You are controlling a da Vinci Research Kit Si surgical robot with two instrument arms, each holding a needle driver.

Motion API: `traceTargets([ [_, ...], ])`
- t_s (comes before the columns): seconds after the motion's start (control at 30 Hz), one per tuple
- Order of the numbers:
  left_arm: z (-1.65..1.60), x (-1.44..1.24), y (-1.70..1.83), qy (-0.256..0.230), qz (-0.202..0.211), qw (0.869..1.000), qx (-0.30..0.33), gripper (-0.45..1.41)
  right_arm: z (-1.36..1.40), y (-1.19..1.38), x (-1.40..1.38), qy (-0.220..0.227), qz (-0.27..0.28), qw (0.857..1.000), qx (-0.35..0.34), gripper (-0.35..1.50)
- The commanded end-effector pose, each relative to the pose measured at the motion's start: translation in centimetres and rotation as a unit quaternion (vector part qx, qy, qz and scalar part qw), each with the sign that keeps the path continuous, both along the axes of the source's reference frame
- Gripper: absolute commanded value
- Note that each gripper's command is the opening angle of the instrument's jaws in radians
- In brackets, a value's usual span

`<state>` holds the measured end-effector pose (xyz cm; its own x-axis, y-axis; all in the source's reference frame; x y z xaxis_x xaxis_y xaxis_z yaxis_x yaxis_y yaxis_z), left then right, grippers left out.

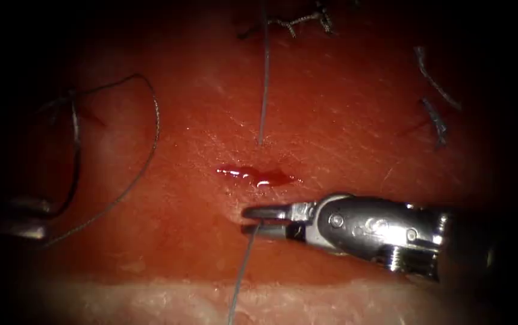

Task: Wound Closure
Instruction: Use the right hand to pull the suture through the cut.

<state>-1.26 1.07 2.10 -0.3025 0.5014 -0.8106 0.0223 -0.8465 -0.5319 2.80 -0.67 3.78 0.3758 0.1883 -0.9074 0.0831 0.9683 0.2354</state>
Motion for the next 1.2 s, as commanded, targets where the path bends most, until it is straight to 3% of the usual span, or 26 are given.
traceTargets([
  [0.03,0.06,-0.05,0.02,0.000,0.000,1.000,-0.001,-0.45,0.06,-0.01,0.06,-0.001,-0.002,1.000,-0.001,-0.35],
  [0.77,0.05,-0.06,0.01,0.000,0.000,1.000,-0.001,-0.45,-0.11,-0.03,0.16,-0.027,-0.005,0.999,0.037,-0.35],
  [1.2,0.06,-0.07,0.00,-0.001,0.001,1.000,-0.001,-0.45,0.09,0.02,0.06,-0.036,0.034,0.992,0.118,-0.35],
])
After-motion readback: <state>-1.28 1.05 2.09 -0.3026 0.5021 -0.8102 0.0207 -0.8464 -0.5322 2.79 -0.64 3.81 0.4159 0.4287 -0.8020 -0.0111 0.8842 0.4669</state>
